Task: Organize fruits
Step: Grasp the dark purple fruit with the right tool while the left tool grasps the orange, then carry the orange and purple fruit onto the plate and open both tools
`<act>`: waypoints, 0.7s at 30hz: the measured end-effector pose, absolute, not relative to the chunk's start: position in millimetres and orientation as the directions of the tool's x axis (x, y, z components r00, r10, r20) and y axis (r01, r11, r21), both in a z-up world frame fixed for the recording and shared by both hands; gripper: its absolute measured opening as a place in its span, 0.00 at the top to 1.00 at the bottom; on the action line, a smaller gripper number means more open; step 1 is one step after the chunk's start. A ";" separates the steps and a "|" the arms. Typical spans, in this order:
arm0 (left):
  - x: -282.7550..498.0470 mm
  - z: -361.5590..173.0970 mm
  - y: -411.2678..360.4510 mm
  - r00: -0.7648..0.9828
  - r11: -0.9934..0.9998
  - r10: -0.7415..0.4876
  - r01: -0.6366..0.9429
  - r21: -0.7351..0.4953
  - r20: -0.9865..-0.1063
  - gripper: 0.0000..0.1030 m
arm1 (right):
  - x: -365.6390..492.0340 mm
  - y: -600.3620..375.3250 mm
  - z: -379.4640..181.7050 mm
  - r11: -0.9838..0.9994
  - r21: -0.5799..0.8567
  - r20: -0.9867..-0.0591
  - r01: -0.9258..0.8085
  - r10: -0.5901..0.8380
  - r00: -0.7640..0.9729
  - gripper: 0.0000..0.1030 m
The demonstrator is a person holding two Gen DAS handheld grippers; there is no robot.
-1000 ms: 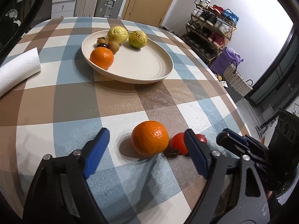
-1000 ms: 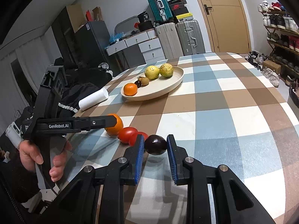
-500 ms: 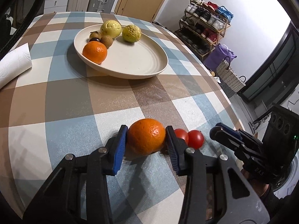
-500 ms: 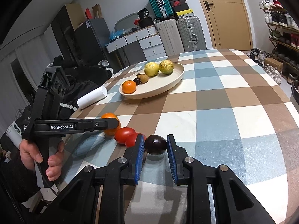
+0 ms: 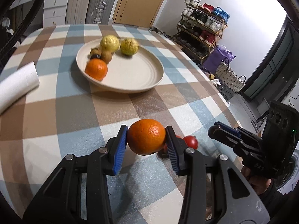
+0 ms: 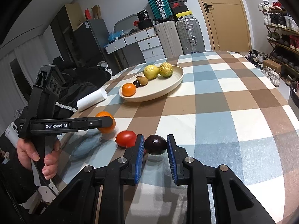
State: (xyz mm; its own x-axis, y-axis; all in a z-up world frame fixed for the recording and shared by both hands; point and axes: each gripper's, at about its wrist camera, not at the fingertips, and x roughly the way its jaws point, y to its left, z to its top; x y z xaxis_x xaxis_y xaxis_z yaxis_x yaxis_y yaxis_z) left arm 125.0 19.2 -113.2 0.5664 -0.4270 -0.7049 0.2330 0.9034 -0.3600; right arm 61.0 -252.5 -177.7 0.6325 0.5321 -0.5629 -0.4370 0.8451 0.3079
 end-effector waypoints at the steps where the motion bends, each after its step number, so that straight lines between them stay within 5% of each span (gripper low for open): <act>1: 126.0 -109.3 20.3 0.571 0.903 -0.428 0.234 -0.361 -0.701 0.63 | 61.6 -252.5 -175.9 0.840 0.314 -0.560 -0.443 0.540 0.628 0.76; 21: 218.5 -39.8 9.3 0.651 0.902 -0.426 0.249 -0.354 -0.628 0.63 | 159.7 -252.6 -98.0 0.767 0.372 -0.456 -0.522 0.641 0.617 0.76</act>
State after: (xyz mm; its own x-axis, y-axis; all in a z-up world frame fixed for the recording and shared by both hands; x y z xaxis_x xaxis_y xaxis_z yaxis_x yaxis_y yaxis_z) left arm 218.5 9.3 -39.8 0.6514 -0.4259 -0.6279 0.2487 0.9017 -0.3537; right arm 159.7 -252.6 -98.0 0.6174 0.6412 -0.4556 -0.5225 0.7673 0.3719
